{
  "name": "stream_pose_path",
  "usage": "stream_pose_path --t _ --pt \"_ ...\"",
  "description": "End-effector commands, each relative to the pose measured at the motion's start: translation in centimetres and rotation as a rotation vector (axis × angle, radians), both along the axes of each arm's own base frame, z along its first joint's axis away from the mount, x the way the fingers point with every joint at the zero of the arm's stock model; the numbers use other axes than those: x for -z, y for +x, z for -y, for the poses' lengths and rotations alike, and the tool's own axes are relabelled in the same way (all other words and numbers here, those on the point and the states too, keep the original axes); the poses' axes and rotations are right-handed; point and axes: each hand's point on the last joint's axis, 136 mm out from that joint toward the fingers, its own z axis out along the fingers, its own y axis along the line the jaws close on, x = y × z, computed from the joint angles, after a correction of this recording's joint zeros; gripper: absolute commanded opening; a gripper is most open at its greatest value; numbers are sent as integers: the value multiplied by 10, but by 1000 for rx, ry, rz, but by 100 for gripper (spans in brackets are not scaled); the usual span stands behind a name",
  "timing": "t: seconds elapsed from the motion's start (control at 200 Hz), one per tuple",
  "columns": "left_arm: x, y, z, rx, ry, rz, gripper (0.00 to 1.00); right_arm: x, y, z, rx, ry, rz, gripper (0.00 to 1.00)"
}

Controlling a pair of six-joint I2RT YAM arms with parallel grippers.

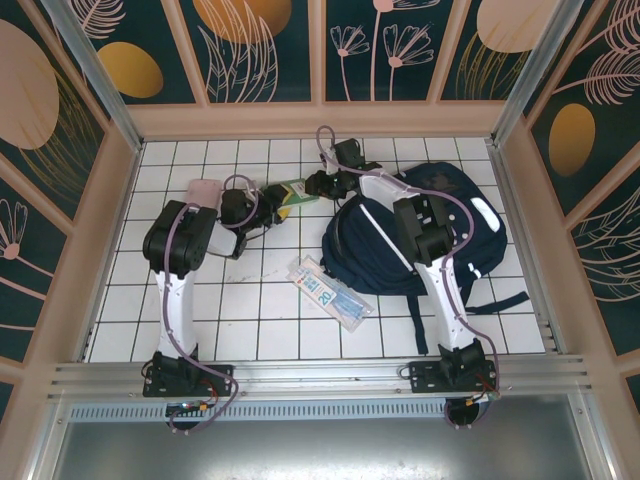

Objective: Pack the student bag
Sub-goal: Pick up the personal item from the top-center of the table.

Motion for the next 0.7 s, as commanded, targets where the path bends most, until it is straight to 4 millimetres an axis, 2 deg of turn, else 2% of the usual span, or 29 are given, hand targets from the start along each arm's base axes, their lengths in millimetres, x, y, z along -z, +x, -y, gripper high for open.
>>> stream_pose_path --t 0.0,0.165,0.335,0.525,0.6,0.695 --pt "-29 6 10 61 122 92 46 -2 -30 -14 -58 8 -75 40" --pt "-9 7 -4 56 288 37 40 -16 -21 -3 -19 -53 -9 44" --pt "-8 9 -13 47 308 35 12 -44 -12 12 35 -124 71 48" --pt "-27 8 -10 54 278 71 11 -97 -18 37 95 -218 170 50" --pt "-43 6 -10 53 261 99 11 -114 -29 55 113 -289 203 52" --pt "-61 0 -8 60 236 130 11 -119 -54 83 121 -392 215 53"
